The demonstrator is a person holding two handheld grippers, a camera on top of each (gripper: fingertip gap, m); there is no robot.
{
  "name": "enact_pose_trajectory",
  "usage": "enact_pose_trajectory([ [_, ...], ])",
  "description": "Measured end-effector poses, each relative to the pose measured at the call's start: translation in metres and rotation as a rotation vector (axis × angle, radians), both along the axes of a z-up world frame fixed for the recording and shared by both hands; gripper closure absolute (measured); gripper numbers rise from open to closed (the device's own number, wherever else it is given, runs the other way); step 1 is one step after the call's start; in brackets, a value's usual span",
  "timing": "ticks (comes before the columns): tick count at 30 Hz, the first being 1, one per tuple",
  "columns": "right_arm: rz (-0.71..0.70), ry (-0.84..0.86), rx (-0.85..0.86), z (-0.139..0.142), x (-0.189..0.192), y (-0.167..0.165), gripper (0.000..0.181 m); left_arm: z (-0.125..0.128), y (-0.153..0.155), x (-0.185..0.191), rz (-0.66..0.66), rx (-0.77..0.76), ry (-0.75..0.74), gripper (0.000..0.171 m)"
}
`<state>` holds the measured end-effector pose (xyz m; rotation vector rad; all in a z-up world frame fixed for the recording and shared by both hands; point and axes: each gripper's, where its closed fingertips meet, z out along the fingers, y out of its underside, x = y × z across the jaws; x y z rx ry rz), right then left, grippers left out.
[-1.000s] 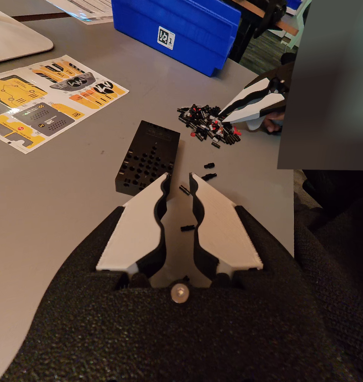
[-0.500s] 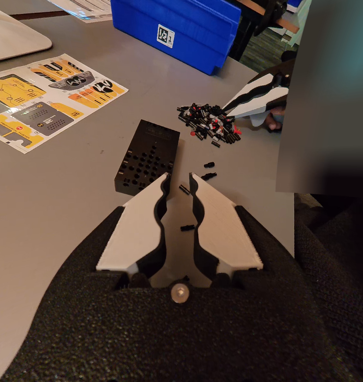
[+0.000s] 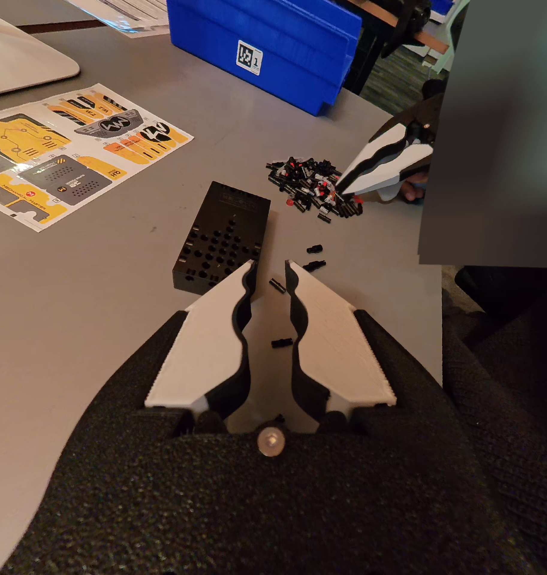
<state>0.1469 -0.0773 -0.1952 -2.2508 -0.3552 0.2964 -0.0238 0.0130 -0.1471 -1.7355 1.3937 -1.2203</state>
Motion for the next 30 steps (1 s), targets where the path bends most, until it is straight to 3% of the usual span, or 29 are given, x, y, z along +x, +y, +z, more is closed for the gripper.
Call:
enact_pose_trajectory([
  [10,-0.080,0.216,0.218,0.043,0.017,0.000,0.169,0.002,0.001,0.000,0.008,0.006,-0.009,0.154],
  [13,-0.091,0.249,0.302,0.056,0.021,0.000,0.179,0.006,0.005,0.000,0.028,0.026,-0.031,0.155],
  [21,-0.051,0.050,0.177,0.029,0.009,0.004,0.181,0.014,0.010,-0.003,0.048,0.034,-0.071,0.156],
  [24,-0.061,-0.042,0.144,0.020,0.009,0.006,0.178,0.016,0.006,-0.004,0.026,0.044,-0.081,0.168],
  [30,-0.059,-0.041,0.156,0.021,0.008,0.006,0.178,0.018,0.006,-0.003,0.031,0.090,-0.084,0.166],
])
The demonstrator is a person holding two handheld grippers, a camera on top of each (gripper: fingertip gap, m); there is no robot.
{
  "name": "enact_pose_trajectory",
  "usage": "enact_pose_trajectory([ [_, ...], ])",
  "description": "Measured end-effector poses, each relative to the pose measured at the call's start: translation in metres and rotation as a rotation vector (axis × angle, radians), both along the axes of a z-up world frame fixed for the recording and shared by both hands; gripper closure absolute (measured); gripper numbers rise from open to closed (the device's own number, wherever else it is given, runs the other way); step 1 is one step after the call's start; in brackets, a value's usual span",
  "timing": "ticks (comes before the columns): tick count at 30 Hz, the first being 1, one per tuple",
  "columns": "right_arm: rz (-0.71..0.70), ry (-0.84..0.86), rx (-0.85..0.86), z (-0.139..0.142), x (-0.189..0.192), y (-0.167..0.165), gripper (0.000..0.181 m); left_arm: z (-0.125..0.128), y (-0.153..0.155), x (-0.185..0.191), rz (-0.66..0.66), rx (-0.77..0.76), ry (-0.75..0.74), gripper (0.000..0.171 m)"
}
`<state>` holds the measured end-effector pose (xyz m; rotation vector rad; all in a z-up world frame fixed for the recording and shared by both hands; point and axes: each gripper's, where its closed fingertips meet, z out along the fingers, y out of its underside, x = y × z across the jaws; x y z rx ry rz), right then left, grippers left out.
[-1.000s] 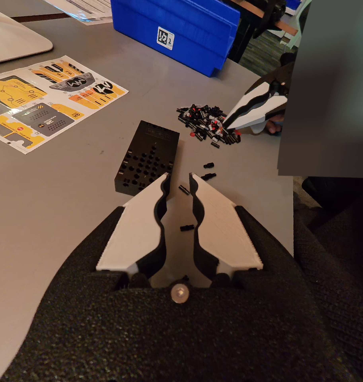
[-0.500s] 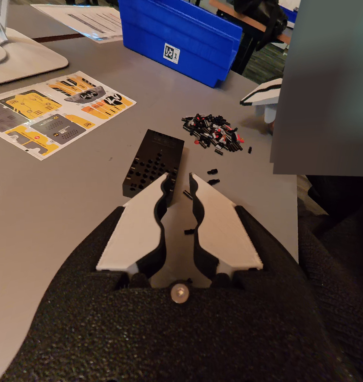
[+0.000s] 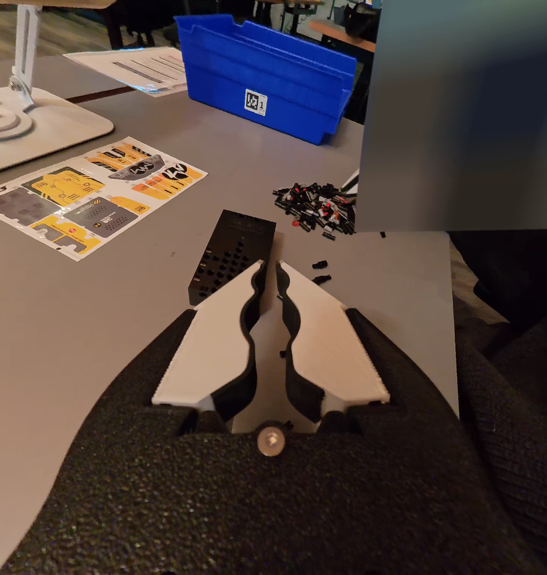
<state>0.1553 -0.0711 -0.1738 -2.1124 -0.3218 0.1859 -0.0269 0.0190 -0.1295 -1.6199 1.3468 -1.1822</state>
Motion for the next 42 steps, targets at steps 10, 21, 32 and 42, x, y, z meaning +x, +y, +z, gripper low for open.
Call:
enact_pose_trajectory([
  [10,-0.001,-0.046,-0.025,-0.006,-0.001,0.001,0.176,0.001,0.000,0.000,0.002,0.008,-0.009,0.165],
  [21,0.005,-0.051,-0.018,-0.005,-0.002,0.000,0.173,-0.002,-0.001,0.000,-0.001,0.004,0.006,0.165],
  [32,-0.023,-0.056,-0.016,-0.005,0.002,0.003,0.181,-0.006,-0.004,0.001,-0.020,0.011,0.032,0.171],
  [42,-0.029,-0.058,-0.025,-0.006,0.003,0.003,0.181,-0.007,-0.006,0.001,-0.027,0.007,0.037,0.171],
])
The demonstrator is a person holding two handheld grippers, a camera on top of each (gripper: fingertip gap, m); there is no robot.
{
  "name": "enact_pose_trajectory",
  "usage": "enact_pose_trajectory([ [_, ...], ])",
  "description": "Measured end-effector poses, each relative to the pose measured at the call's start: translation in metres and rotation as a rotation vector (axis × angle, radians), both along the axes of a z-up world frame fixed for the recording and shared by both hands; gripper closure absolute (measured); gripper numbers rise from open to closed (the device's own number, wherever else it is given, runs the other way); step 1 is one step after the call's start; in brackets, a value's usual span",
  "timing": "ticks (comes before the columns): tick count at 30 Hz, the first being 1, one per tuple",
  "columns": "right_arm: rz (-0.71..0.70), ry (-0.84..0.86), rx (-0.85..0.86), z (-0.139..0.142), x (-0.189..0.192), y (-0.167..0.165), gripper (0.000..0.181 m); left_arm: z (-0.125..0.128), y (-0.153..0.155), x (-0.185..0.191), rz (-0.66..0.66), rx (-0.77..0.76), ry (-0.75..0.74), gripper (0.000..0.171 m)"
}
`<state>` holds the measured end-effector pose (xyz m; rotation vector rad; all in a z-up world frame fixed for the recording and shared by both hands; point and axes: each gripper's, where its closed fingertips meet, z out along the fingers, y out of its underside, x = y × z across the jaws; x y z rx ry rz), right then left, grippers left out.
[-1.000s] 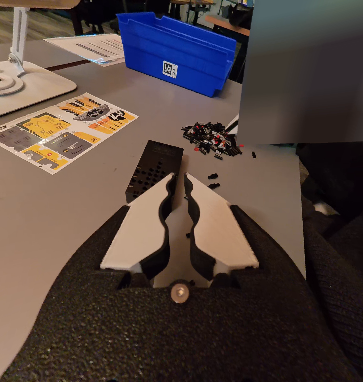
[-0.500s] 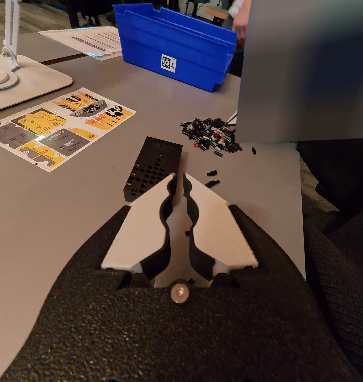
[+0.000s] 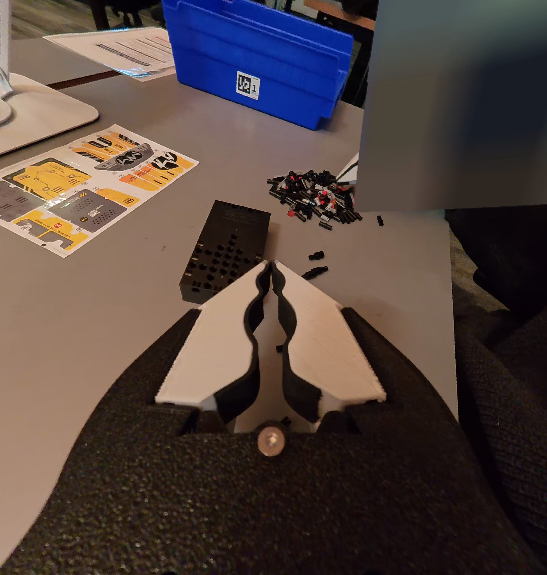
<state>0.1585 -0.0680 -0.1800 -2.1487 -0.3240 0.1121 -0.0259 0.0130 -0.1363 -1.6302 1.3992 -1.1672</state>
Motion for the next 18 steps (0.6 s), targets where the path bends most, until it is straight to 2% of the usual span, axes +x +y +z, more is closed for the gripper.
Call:
enact_pose_trajectory([
  [18,-0.005,-0.015,-0.004,-0.0012,0.0008,0.0009,0.181,-0.0040,-0.0014,0.0005,-0.005,0.014,0.024,0.171],
])
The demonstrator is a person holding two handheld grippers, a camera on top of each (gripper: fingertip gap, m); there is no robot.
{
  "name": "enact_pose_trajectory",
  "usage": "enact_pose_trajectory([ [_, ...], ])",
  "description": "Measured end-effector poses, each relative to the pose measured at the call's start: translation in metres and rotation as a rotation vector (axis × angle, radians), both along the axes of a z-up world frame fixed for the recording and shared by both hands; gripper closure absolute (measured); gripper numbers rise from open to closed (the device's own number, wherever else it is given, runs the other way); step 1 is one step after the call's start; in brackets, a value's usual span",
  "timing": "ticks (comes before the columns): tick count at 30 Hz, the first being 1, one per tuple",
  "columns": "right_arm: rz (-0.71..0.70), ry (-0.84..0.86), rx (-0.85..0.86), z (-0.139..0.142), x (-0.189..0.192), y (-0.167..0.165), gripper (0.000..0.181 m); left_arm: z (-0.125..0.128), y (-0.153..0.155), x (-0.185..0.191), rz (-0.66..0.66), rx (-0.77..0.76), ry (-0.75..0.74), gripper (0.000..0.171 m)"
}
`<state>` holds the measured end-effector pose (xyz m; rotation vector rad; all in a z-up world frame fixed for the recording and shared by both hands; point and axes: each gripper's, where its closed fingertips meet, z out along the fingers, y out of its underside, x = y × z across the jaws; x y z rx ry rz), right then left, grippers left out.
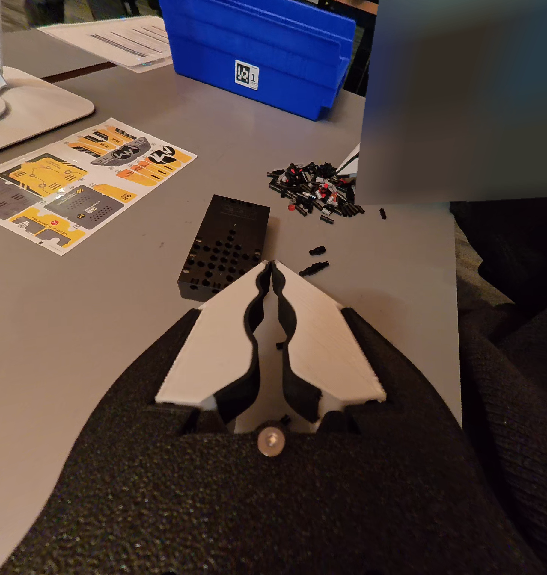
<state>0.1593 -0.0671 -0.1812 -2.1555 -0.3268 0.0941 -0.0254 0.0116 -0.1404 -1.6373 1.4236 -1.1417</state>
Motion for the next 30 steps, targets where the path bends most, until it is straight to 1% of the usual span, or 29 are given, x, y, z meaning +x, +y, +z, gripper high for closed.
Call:
enact_pose_trajectory([
  [7,0.012,0.009,0.018,0.003,-0.002,-0.001,0.180,-0.001,-0.001,0.000,-0.009,-0.005,0.005,0.171],
  [11,-0.002,-0.020,0.008,0.000,0.000,0.000,0.167,-0.001,-0.002,0.000,-0.009,0.002,0.006,0.171],
  [12,-0.006,-0.020,0.011,0.001,0.001,0.000,0.161,-0.001,-0.002,0.000,-0.010,0.003,0.006,0.171],
  [14,-0.005,0.010,0.013,0.002,0.001,0.000,0.153,-0.001,-0.003,0.000,-0.012,0.007,0.007,0.171],
  [17,0.017,0.074,0.009,0.005,-0.001,-0.001,0.152,-0.002,-0.002,0.000,-0.010,0.005,0.009,0.171],
  [20,0.021,0.044,0.020,0.005,-0.002,-0.002,0.153,-0.002,0.000,0.000,-0.004,-0.015,0.008,0.171],
  [25,0.012,-0.024,-0.057,-0.010,-0.002,0.000,0.153,-0.003,0.000,0.000,-0.004,-0.023,0.014,0.171],
  [30,0.009,-0.008,-0.078,-0.012,-0.001,0.000,0.155,-0.005,-0.001,0.001,-0.009,-0.026,0.024,0.171],
])
